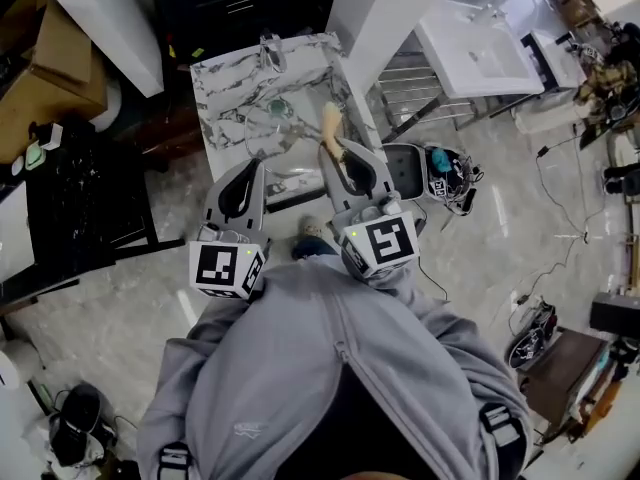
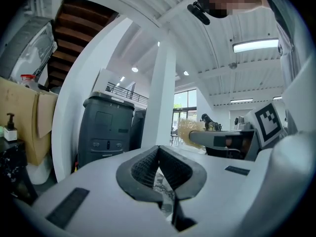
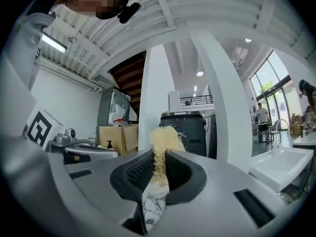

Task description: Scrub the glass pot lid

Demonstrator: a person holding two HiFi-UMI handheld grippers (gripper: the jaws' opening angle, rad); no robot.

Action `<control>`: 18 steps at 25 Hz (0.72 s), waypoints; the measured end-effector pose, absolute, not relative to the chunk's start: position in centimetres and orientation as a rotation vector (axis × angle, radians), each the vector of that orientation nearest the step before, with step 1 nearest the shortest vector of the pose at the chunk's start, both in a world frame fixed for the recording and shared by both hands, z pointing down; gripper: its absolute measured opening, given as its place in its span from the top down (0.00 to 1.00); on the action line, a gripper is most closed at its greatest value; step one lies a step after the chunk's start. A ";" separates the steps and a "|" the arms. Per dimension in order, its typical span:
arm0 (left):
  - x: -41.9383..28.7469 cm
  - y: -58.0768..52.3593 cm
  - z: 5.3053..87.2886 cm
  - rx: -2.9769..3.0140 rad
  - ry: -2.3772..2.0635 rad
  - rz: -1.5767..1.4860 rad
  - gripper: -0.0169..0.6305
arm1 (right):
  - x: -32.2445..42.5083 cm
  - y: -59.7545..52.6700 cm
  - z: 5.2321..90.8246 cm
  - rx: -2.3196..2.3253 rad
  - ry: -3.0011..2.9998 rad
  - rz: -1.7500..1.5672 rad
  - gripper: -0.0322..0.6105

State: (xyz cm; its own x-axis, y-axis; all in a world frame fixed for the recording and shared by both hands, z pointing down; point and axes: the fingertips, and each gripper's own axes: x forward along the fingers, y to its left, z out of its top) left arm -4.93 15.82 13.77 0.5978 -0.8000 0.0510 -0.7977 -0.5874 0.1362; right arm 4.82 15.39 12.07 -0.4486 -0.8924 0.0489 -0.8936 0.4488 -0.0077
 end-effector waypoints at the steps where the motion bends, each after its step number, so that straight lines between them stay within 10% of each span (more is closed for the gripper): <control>1: -3.5 14.5 13.7 2.672 -1.364 -0.019 0.95 | 6.0 14.1 12.2 1.605 -2.655 0.053 0.86; 18: 2.5 6.3 16.8 2.555 -1.527 0.143 0.95 | 11.1 4.2 17.7 1.340 -2.761 0.256 0.86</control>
State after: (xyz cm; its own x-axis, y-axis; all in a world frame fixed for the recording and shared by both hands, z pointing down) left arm 2.49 6.29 16.84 0.4737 -0.8652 0.1643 -0.8807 -0.4652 0.0893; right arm 11.09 4.19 17.74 -0.6200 -0.7742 0.1275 -0.7844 0.6080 -0.1224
